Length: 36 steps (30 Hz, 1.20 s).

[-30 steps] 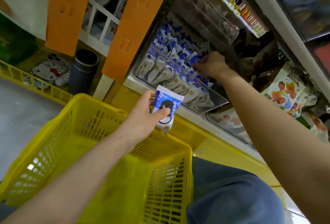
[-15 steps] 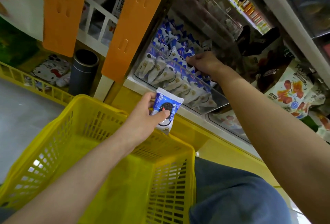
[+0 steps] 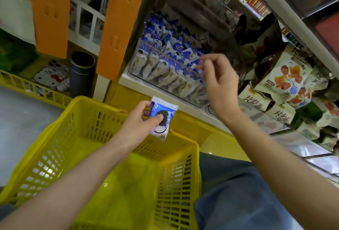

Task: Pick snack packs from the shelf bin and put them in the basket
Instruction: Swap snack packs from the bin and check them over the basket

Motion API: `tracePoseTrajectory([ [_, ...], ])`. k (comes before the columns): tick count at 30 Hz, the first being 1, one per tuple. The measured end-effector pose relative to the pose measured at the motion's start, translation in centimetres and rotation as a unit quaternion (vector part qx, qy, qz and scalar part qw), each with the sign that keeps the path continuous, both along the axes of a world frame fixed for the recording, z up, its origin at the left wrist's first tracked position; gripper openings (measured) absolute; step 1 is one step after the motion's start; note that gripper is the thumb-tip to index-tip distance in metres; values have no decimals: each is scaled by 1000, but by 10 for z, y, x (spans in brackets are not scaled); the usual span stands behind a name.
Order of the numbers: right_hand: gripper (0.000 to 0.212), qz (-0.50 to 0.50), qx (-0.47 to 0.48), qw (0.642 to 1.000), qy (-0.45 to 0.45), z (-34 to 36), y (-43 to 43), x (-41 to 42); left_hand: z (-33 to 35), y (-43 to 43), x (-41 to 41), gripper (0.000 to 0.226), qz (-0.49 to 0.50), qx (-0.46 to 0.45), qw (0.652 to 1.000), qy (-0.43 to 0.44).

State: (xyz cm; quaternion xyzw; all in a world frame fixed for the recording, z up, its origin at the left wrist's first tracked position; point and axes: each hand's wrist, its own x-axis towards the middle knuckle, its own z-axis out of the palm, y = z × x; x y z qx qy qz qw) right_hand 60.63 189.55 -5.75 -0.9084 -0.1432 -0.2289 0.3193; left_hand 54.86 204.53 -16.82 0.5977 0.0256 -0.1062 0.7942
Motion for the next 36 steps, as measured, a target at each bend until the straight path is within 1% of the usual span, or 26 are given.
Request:
tracePoseTrajectory([
  [2, 12, 56, -10, 998, 4, -19, -1, -34, -3, -3, -4, 20, 7, -23, 1000, 20],
  [4, 12, 66, -36, 995, 63, -44, -1, -59, -6, -6, -8, 19, 10, -26, 999, 26],
  [5, 16, 54, -38, 992, 106, -57, 0, -68, -8, -8, -10, 20, 9, -25, 999, 25],
  [6, 23, 36, -25, 987, 154, -68, 0, -75, -10, -9, -13, 21, 8, -24, 999, 23],
  [8, 36, -4, 47, 970, 239, -84, 4, -85, -15, -10, -17, 22, 8, -20, 999, 23],
  [9, 40, -19, 85, 962, 261, -89, 6, -89, -18, -12, -19, 23, 7, -19, 999, 27],
  [11, 44, -36, 133, 953, 269, -96, 9, -92, -23, -14, -23, 24, 2, -18, 999, 39],
  [13, 37, -48, 163, 944, 282, -100, 9, -91, -25, -16, -25, 26, -8, -18, 999, 46],
  [15, 20, -56, 183, 929, 316, -103, 6, -87, -28, -18, -27, 28, -26, -13, 998, 49],
  [17, 11, -58, 213, 910, 350, -105, 2, -84, -29, -18, -28, 31, -37, 3, 998, 59],
  [19, 8, -50, 227, 901, 367, -107, 1, -83, -30, -17, -28, 27, -32, 19, 997, 68],
  [22, 7, -25, 231, 892, 387, -113, -1, -82, -31, -16, -28, 3, -3, 23, 998, 65],
  [25, 7, -11, 257, 854, 453, -116, -3, -83, -36, -15, -30, 14, 17, 53, 997, 52],
  [26, 11, -9, 260, 843, 470, -117, -4, -85, -37, -15, -31, 15, 17, 61, 996, 56],
  [27, 14, -9, 259, 841, 474, -118, -4, -86, -38, -16, -32, 14, 15, 68, 996, 61],
  [28, 15, -10, 244, 854, 460, -119, -4, -87, -40, -17, -33, 14, 13, 72, 995, 70],
  [29, 13, -10, 205, 881, 426, -120, -4, -88, -41, -18, -33, 14, 10, 72, 994, 82],
  [31, 9, 1, 68, 943, 327, -123, -5, -91, -42, -20, -35, 16, 5, 66, 992, 111],
  [32, 9, 11, 5, 960, 279, -125, -6, -92, -42, -21, -35, 16, 5, 61, 990, 123],
  [33, 11, 22, -34, 969, 244, -125, -7, -93, -42, -21, -35, 17, 7, 57, 990, 132],
  [34, 12, 31, -48, 973, 225, -125, -7, -93, -41, -23, -36, 17, 10, 53, 989, 139],
  [36, 12, 33, -37, 975, 217, -125, -7, -93, -41, -25, -36, 15, 26, 39, 987, 154],
])
